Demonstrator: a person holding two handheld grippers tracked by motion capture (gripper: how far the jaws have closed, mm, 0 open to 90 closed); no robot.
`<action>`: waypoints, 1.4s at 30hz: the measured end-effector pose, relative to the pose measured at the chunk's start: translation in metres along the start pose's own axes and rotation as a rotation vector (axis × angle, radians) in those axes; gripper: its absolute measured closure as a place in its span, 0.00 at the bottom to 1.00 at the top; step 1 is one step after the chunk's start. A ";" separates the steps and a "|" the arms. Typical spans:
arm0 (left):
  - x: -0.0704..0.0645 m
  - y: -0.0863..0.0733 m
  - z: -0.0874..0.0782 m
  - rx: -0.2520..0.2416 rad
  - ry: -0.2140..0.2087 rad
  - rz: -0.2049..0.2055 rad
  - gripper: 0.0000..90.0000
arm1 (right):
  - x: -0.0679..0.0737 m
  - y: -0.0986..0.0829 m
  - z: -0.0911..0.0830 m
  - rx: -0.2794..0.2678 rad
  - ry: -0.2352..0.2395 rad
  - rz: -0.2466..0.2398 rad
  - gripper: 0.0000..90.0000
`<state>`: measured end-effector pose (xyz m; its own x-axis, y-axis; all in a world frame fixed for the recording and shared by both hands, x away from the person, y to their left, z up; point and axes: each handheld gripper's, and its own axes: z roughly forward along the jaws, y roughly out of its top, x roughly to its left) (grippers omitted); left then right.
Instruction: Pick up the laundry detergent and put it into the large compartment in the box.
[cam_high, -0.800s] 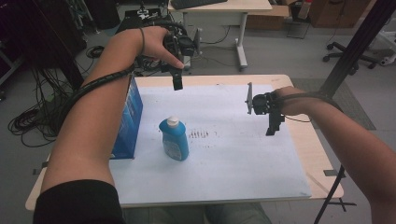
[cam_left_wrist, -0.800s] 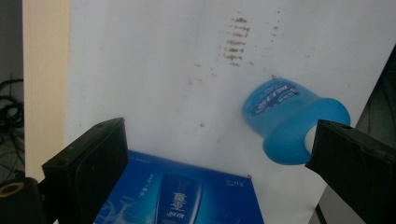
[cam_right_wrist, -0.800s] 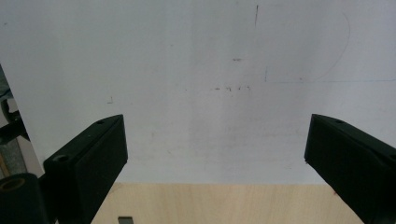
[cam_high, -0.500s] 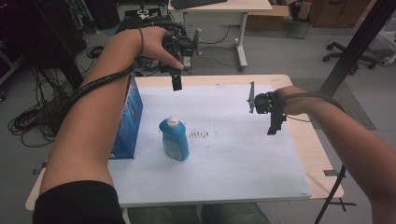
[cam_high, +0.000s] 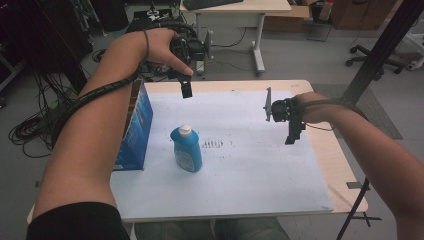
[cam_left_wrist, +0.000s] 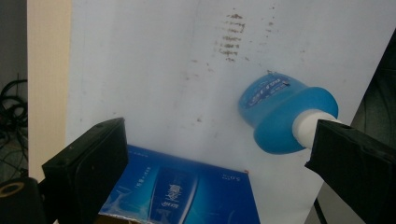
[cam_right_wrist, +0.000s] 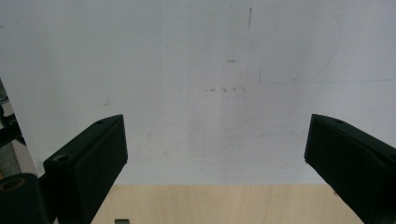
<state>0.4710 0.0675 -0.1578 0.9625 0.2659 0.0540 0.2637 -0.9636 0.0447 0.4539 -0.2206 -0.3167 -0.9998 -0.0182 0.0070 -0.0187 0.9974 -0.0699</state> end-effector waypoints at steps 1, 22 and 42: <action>0.000 0.000 0.000 0.000 0.000 0.000 0.05 | 0.000 0.000 0.000 0.000 0.000 0.000 0.07; -0.037 -0.002 0.000 0.042 -0.010 0.112 0.05 | 0.001 0.005 -0.001 0.005 -0.002 -0.004 0.07; -0.058 -0.009 0.006 0.056 -0.011 0.153 0.05 | 0.002 0.010 -0.002 0.005 -0.006 -0.001 0.07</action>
<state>0.4133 0.0605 -0.1674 0.9923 0.1156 0.0454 0.1165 -0.9930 -0.0187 0.4517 -0.2109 -0.3151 -0.9998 -0.0196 0.0007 -0.0196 0.9970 -0.0744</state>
